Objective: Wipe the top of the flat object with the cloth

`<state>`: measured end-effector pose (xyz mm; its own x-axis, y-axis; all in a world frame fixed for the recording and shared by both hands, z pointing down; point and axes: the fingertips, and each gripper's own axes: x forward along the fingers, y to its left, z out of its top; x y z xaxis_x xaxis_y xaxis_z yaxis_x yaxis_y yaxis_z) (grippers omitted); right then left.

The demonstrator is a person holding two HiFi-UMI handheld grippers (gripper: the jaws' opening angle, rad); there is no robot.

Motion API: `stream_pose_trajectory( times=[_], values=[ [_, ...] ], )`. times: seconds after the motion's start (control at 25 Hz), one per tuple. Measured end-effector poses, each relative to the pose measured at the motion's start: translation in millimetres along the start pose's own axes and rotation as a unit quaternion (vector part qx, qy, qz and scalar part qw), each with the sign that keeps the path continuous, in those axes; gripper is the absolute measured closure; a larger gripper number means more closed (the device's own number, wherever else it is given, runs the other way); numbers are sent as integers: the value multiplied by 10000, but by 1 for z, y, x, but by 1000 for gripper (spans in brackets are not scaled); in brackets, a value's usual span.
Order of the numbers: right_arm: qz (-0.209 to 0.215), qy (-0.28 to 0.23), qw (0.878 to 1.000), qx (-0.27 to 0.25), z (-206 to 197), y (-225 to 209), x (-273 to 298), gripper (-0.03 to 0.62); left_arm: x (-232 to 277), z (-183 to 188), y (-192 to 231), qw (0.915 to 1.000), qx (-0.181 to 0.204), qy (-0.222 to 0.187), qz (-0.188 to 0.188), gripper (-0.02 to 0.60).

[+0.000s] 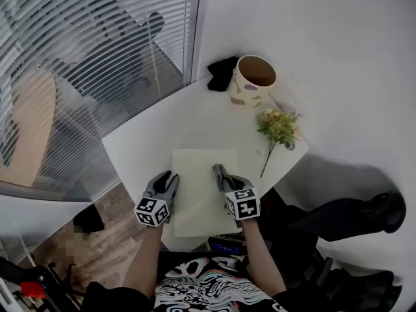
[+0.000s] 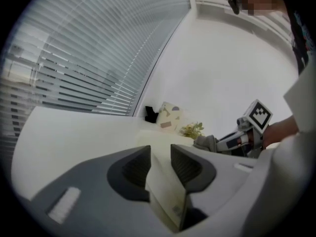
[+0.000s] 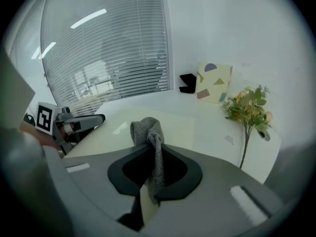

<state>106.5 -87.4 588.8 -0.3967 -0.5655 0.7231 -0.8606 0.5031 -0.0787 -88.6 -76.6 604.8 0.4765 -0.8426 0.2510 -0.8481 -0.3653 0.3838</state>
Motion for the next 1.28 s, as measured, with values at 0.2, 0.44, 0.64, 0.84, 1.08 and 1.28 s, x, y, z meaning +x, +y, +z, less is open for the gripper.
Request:
stream_pose_trajectory(
  times=[0.2,0.44,0.64,0.84,1.08,1.28],
  values=[
    [104,-639,9977,200,13,3,-21,574,-13,32,-11,9991,201,-366,91,414],
    [23,-1433,9897,26,43,27,-52,574,-33,79,-42,9953,591,-761,82,416],
    [-200,-2091,9776,-126,70,36,-86,574,-46,120,-80,9882,1057,-1110,36,416],
    [-404,-2616,9643,-66,91,33,-120,574,-58,159,-107,9823,1238,-1408,4,416],
    [-720,-2996,9513,-60,101,29,-142,574,-66,177,-119,9804,1232,-1540,13,416],
    [-718,-2976,9520,-53,100,30,-144,574,-66,179,-118,9809,1167,-1552,92,416]
  ],
)
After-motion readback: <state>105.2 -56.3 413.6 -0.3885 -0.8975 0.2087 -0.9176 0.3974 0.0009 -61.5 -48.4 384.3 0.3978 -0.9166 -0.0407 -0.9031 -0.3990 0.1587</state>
